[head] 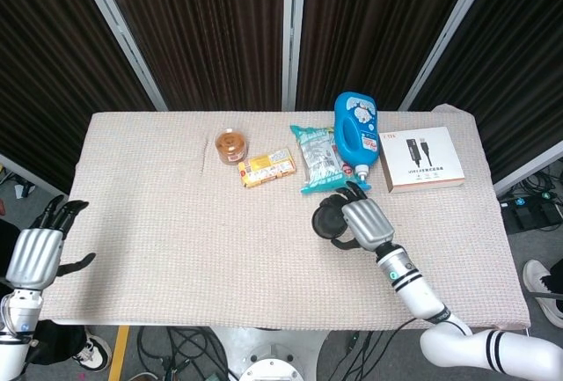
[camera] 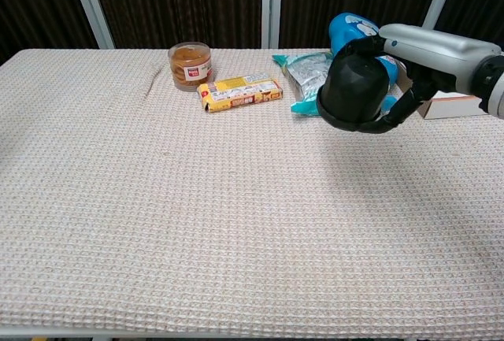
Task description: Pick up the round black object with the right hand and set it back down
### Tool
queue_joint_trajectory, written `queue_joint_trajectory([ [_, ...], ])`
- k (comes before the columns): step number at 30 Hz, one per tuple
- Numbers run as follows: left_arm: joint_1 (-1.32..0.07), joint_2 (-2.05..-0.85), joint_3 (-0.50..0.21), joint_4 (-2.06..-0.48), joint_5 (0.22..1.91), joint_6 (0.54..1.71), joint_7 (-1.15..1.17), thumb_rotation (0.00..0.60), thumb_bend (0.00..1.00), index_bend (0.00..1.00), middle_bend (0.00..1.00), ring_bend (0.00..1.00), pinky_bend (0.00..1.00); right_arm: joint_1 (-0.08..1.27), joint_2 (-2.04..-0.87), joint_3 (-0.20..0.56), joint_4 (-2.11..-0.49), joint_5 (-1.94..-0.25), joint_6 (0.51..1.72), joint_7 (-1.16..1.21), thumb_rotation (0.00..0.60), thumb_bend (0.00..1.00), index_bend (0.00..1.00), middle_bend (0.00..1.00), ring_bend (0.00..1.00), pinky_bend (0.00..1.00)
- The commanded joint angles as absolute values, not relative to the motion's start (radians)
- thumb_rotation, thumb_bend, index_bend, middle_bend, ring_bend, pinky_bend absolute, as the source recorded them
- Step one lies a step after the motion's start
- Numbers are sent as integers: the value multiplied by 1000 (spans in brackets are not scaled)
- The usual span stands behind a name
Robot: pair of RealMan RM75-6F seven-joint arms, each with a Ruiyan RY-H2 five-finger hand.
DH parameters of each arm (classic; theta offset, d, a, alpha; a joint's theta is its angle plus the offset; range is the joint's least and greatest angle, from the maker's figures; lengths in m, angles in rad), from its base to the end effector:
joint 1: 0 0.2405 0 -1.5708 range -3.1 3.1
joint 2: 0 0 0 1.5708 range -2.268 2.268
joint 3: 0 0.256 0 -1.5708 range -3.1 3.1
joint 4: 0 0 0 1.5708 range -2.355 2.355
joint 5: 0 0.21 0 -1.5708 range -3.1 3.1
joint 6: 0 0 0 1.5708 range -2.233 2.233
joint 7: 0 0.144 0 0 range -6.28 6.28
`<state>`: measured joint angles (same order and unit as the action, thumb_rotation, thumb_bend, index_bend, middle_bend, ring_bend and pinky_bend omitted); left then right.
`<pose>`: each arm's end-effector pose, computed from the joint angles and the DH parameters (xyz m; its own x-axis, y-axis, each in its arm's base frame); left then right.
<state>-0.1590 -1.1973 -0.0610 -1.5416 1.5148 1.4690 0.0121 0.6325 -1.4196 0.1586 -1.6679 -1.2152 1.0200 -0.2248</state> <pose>-0.3015 0.2068 0.1389 0.3989 -0.0221 0.9168 0.9126 -0.0885 -0.3992 -0.1543 -0.3103 0.0180 0.3179 -0.2851 0.9043 -0.9083 -0.3652 0.2042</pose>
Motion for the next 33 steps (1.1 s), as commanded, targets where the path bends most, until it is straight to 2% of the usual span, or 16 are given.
queue_joint_trajectory([
  [1, -160, -1204, -59, -1533, 1520, 1471, 17, 600, 133, 169, 154, 62, 307, 524, -1272, 130, -1658, -1223, 1130, -206, 600, 161, 367, 495, 132, 0],
  [3, -160, -1210, -57, -1526, 1525, 1475, 23, 600, 132, 169, 154, 62, 307, 473, -1214, 115, -1642, -1220, 1155, -139, 600, 161, 367, 495, 130, 0],
  [6, -163, -1213, -58, -1521, 1524, 1471, 31, 600, 133, 169, 154, 62, 306, 460, -1197, 106, -1630, -1230, 1129, -68, 600, 161, 366, 495, 129, 0],
  [12, -166, -1211, -63, -1527, 1522, 1475, 64, 600, 133, 169, 154, 62, 306, 591, -1324, 136, -1658, -1286, 1001, -139, 600, 161, 366, 495, 130, 0],
  [15, -166, -1210, -70, -1530, 1512, 1477, 68, 600, 134, 169, 154, 62, 306, 625, -1362, 152, -1679, -1274, 987, -194, 600, 161, 367, 495, 131, 0],
  [20, -166, -1216, -68, -1524, 1517, 1479, 65, 600, 133, 169, 154, 62, 305, 553, -1309, 117, -1657, -1259, 1076, -240, 600, 161, 367, 495, 131, 0],
  [26, -158, -1209, -63, -1514, 1515, 1484, 52, 600, 132, 169, 154, 62, 306, 435, -1244, 56, -1522, -1211, 1094, -90, 600, 161, 366, 495, 128, 0],
  [33, -162, -1219, -60, -1511, 1517, 1476, 56, 600, 133, 170, 154, 62, 306, 533, -1384, 82, -1506, -1307, 1015, -112, 600, 161, 366, 495, 129, 0],
])
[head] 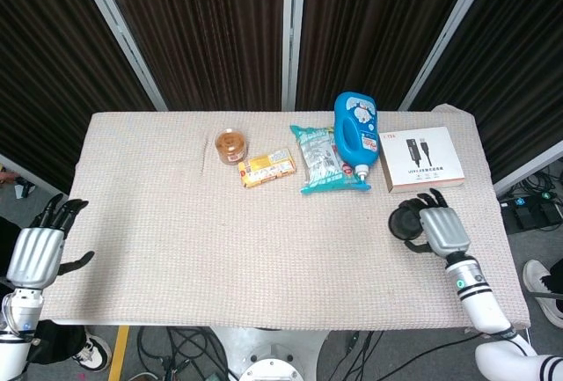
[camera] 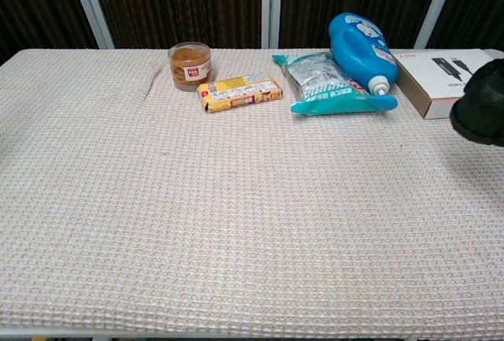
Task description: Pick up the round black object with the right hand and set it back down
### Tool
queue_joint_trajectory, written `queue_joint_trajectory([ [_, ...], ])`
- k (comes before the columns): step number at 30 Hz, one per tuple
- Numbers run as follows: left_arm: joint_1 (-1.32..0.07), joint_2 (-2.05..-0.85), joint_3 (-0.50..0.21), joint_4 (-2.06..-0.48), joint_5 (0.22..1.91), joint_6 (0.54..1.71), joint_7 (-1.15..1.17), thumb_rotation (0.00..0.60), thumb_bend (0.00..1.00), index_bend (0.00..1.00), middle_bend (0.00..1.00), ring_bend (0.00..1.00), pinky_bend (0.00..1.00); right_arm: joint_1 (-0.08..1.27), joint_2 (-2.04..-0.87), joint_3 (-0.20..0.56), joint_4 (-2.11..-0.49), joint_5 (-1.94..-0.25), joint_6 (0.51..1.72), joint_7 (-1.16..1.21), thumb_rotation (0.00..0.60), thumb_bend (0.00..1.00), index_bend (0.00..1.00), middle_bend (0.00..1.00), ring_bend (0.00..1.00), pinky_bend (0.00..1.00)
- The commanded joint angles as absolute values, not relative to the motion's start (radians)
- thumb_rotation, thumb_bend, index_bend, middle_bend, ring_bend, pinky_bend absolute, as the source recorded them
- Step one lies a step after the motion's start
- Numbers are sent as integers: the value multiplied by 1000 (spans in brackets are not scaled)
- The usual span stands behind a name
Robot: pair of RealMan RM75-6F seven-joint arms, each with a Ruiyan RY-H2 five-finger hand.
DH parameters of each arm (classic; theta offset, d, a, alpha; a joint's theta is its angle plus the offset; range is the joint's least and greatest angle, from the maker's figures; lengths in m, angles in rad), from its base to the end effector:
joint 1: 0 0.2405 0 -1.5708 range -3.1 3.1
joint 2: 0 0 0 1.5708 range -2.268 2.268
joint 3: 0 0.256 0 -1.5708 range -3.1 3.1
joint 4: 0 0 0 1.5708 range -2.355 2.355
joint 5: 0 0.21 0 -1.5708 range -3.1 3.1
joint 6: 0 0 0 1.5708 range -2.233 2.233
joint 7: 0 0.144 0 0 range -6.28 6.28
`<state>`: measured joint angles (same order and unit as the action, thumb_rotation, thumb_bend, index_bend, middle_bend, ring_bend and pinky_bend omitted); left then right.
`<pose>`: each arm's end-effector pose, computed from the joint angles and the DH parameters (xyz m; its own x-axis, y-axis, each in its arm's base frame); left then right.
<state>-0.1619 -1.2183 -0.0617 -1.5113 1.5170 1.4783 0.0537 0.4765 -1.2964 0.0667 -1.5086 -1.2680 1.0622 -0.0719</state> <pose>-0.3039 0.2083 0.1360 0.4437 -0.0382 0.8953 0.8909 -0.0892 -0.4453 -0.2671 -0.2935 0.0661 0.3943 -0.2755 0.8767 -0.9177 -0.1681 0.3599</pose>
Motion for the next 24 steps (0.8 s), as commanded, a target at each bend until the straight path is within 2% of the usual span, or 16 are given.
queue_joint_trajectory([
  [1, -163, -1218, -61, -1511, 1516, 1474, 58, 600, 133, 169, 154, 62, 306, 545, -1407, 90, -1498, -1298, 1000, -114, 600, 160, 367, 495, 129, 0],
  [6, -163, -1210, -65, -1507, 1512, 1476, 50, 600, 133, 169, 154, 62, 306, 560, -1486, 96, -1417, -1230, 951, -143, 600, 161, 367, 495, 129, 0],
  [17, -161, -1224, -62, -1484, 1511, 1477, 32, 600, 133, 169, 153, 62, 306, 559, -1529, 90, -1362, -1236, 946, -138, 600, 159, 365, 485, 126, 0],
  [20, -159, -1222, -61, -1484, 1513, 1481, 28, 600, 133, 169, 154, 62, 306, 561, -1531, 87, -1359, -1231, 934, -145, 600, 122, 336, 467, 116, 0],
  [24, -158, -1220, -60, -1485, 1513, 1481, 27, 600, 133, 169, 154, 62, 305, 566, -1520, 87, -1371, -1225, 914, -142, 600, 18, 247, 381, 60, 0],
])
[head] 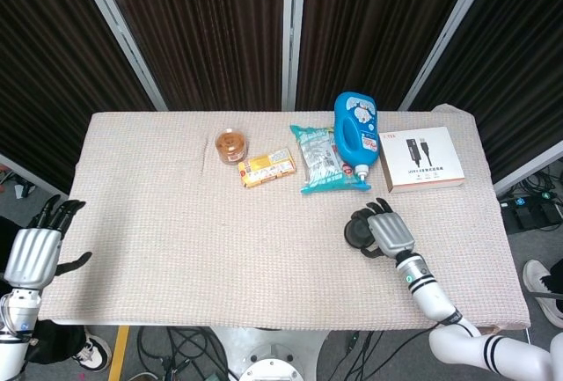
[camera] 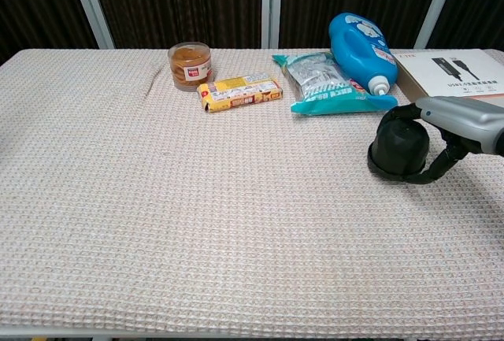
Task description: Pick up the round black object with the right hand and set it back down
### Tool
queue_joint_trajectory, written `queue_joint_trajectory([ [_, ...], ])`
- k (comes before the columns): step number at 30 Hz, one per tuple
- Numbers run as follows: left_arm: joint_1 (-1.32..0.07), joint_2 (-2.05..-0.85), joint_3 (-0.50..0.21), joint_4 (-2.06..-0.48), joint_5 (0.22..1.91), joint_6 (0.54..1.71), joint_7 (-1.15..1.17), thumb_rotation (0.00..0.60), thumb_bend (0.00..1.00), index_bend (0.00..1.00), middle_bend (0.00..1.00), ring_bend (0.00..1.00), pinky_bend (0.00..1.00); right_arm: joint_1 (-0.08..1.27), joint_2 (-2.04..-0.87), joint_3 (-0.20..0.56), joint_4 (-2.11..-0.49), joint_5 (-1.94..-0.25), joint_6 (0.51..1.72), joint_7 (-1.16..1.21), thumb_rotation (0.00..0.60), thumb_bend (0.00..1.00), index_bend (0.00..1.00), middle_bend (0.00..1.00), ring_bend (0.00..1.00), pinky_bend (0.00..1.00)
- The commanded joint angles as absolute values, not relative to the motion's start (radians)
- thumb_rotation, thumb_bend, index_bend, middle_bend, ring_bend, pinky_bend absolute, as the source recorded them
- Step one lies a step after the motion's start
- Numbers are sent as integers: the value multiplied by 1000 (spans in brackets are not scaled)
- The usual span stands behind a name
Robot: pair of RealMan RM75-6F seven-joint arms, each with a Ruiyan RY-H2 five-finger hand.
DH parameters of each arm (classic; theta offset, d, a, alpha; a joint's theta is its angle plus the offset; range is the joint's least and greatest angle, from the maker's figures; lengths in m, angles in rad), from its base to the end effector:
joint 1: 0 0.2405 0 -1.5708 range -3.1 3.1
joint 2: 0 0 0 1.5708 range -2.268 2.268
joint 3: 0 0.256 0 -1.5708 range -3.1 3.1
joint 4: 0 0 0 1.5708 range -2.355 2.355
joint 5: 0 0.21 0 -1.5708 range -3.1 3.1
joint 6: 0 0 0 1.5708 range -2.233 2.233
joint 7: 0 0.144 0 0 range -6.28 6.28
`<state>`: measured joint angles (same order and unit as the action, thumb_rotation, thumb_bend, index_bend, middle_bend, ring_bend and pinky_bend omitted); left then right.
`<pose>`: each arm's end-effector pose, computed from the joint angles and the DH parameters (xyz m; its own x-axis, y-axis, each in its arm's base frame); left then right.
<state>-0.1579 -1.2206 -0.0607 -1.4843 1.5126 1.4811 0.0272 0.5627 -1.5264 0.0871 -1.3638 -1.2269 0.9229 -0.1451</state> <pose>-0.3104 0.2077 0.1384 0.4416 -0.0392 0.8964 0.8929 -0.0789 -0.4433 -0.2395 -0.3075 -0.0156 0.4027 -0.3848 0.8305 -0.9119 -0.2471 0.3277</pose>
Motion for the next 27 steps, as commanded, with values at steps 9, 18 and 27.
queue_joint_trajectory([
  [9, -158, -1219, -63, -1489, 1513, 1483, 28, 600, 133, 169, 154, 62, 306, 567, -1484, 81, -1408, -1214, 896, -155, 600, 0, 124, 259, 0, 0],
  [18, -159, -1217, -63, -1496, 1516, 1486, 28, 600, 133, 169, 154, 62, 305, 550, -1463, 84, -1437, -1230, 938, -152, 600, 0, 124, 268, 0, 0],
  [27, -157, -1214, -64, -1497, 1513, 1486, 27, 600, 133, 170, 154, 62, 305, 545, -1480, 96, -1426, -1232, 966, -153, 600, 68, 238, 370, 1, 0],
])
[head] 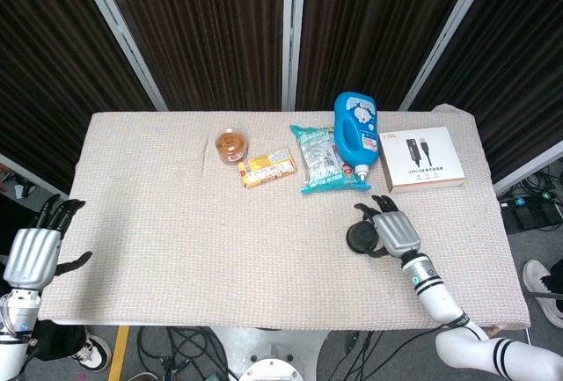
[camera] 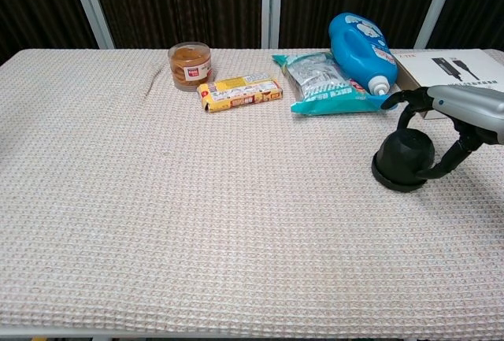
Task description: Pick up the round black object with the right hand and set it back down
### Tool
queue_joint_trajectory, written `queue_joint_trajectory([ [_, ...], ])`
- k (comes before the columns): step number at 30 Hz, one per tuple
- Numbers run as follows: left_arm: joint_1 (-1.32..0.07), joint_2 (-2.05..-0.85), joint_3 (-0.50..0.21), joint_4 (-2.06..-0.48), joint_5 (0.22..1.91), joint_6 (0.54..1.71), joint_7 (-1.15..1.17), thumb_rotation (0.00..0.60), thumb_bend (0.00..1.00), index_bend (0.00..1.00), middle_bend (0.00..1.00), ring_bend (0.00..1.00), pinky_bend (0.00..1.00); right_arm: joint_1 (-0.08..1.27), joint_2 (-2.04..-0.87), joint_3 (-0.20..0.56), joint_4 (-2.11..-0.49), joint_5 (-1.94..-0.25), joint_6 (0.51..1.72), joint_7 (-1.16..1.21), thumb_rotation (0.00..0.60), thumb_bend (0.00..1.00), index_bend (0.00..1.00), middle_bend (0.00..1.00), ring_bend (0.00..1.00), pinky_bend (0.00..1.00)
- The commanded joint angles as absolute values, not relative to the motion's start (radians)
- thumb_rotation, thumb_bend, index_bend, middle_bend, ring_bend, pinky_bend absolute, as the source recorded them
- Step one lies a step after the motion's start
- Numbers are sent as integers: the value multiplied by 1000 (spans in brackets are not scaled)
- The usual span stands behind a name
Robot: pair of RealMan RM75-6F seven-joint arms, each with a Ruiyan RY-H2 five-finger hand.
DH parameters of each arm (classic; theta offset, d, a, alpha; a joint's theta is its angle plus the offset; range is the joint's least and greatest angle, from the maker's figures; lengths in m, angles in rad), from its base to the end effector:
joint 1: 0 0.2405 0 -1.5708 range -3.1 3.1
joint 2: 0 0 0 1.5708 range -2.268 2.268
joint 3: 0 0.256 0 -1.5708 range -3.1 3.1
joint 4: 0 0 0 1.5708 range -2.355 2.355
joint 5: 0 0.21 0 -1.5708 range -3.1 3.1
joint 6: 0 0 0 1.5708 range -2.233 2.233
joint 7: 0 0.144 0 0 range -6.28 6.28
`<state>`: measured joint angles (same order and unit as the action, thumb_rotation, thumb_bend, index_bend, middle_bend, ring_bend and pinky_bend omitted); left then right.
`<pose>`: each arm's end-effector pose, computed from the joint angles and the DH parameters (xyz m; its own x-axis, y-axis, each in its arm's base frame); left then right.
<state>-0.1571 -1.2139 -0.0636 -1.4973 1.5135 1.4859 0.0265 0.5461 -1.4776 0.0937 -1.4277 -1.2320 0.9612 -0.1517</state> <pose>-0.3080 0.2077 0.1404 0.4346 -0.0456 0.8995 0.8959 -0.0799 -0.4370 -0.2366 -0.3046 0.0008 0.3910 -0.3542 0.8495 -0.9159 -0.2405 0.3213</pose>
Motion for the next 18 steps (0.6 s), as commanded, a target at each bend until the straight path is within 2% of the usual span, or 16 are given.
queue_joint_trajectory([
  [1, -157, -1214, -64, -1497, 1513, 1485, 27, 600, 133, 170, 154, 62, 306, 543, -1481, 96, -1426, -1234, 970, -153, 600, 77, 263, 380, 2, 0],
  [7, -157, -1212, -63, -1501, 1515, 1487, 29, 600, 133, 169, 153, 62, 306, 537, -1480, 107, -1433, -1253, 1000, -132, 600, 101, 402, 429, 32, 0],
  [18, -159, -1204, -65, -1520, 1520, 1490, 43, 600, 133, 169, 154, 62, 306, 496, -1365, 142, -1569, -1327, 1126, -73, 600, 101, 421, 447, 39, 0],
])
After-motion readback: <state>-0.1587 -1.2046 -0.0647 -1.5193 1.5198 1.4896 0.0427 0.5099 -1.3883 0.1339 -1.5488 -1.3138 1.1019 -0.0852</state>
